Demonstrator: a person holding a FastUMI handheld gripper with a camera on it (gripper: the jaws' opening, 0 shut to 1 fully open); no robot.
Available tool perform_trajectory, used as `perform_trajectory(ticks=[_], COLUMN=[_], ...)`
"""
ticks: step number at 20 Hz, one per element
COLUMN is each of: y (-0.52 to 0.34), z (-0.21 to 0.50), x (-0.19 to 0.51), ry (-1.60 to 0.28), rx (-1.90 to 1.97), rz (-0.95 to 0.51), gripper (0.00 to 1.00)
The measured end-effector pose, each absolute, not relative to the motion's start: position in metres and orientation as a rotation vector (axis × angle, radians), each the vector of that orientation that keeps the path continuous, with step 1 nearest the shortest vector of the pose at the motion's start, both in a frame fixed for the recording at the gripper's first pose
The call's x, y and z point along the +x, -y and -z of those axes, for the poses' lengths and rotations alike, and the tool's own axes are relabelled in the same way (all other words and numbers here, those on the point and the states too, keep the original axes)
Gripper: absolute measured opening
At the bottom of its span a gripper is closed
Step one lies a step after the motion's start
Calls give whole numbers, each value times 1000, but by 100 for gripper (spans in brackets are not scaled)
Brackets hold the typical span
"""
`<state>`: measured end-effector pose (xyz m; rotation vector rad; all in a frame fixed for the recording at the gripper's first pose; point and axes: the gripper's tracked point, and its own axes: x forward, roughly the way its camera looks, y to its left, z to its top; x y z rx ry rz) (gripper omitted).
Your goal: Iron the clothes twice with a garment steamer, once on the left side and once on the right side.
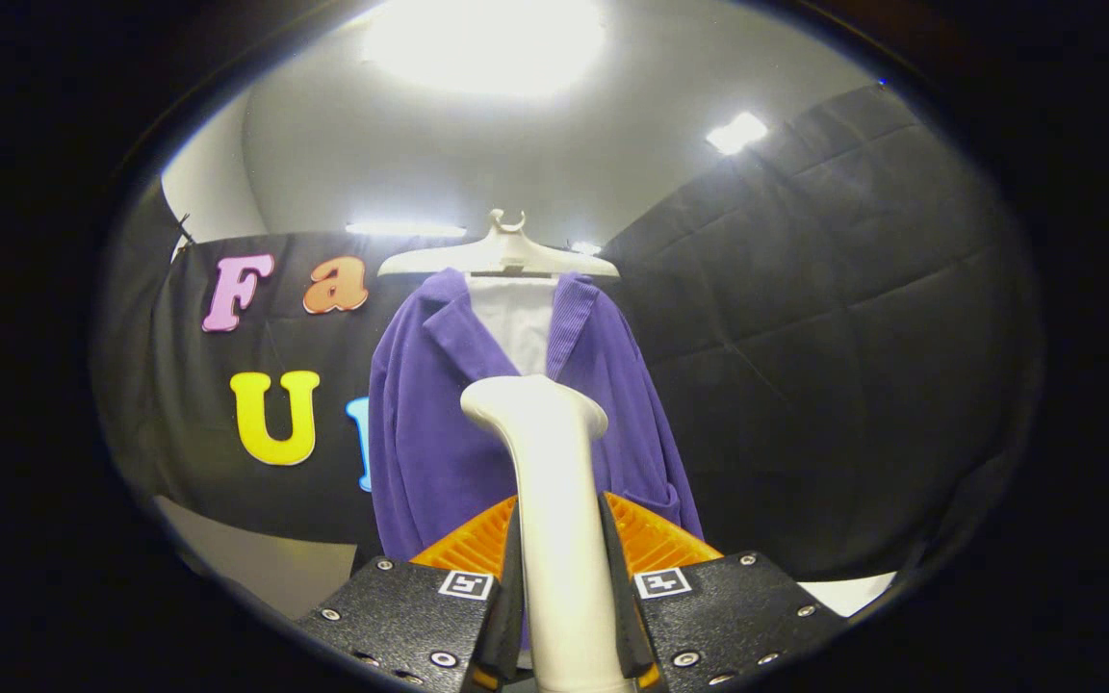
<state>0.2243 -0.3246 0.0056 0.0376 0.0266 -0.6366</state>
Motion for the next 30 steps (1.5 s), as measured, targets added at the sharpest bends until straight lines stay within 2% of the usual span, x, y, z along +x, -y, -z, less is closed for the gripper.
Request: perform_trajectory(ticks=[7,13,19,30], y=[392,435,456,451], z=[-74,-90,-33,91], x=[261,313,328,287], ry=[100,163,110,11], rx=[3,-7,42,212], rz=[683,689,714,810], gripper=[39,39,39,39])
